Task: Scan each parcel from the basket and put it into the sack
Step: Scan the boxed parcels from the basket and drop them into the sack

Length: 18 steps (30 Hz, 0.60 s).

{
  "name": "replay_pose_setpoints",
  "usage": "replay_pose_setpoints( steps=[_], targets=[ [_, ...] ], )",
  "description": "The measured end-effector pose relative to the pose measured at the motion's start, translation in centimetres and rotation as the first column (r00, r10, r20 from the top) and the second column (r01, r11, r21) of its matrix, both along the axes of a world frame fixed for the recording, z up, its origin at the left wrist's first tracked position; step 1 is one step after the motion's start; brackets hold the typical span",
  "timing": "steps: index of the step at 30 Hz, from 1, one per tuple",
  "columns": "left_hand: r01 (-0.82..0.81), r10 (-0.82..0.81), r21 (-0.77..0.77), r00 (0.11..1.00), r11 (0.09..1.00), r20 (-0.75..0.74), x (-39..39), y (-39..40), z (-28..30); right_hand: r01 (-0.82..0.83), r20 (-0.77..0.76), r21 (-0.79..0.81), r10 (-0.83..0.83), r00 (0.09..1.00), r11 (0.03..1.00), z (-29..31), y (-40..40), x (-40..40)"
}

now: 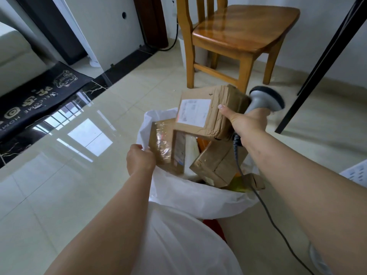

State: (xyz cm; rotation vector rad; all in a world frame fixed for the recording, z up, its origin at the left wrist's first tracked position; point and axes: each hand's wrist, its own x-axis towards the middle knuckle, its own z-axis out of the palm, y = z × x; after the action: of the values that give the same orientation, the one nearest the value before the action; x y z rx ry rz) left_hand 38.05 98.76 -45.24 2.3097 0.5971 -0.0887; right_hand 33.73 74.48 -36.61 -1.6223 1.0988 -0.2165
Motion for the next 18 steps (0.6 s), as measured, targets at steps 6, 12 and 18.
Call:
replay_pose_setpoints(
  steps=[6, 12, 18],
  targets=[
    [0.012, -0.012, 0.016, 1.0, 1.0, -0.008, 0.5, 0.3, -0.3, 0.019, -0.025, -0.031, -0.02, 0.999, 0.999, -0.1, -0.2, 0.6],
    [0.021, -0.02, 0.051, 1.0, 0.998, -0.014, 0.5, 0.5, -0.7, 0.046, 0.03, 0.012, -0.047, 0.998, 0.999, 0.1, 0.2, 1.1],
    [0.034, -0.032, 0.07, 0.999, 0.997, -0.019, 0.8, 0.4, -0.7, 0.134, 0.104, 0.022, -0.136, 0.985, 0.991, -0.2, -0.6, 0.4]
  ],
)
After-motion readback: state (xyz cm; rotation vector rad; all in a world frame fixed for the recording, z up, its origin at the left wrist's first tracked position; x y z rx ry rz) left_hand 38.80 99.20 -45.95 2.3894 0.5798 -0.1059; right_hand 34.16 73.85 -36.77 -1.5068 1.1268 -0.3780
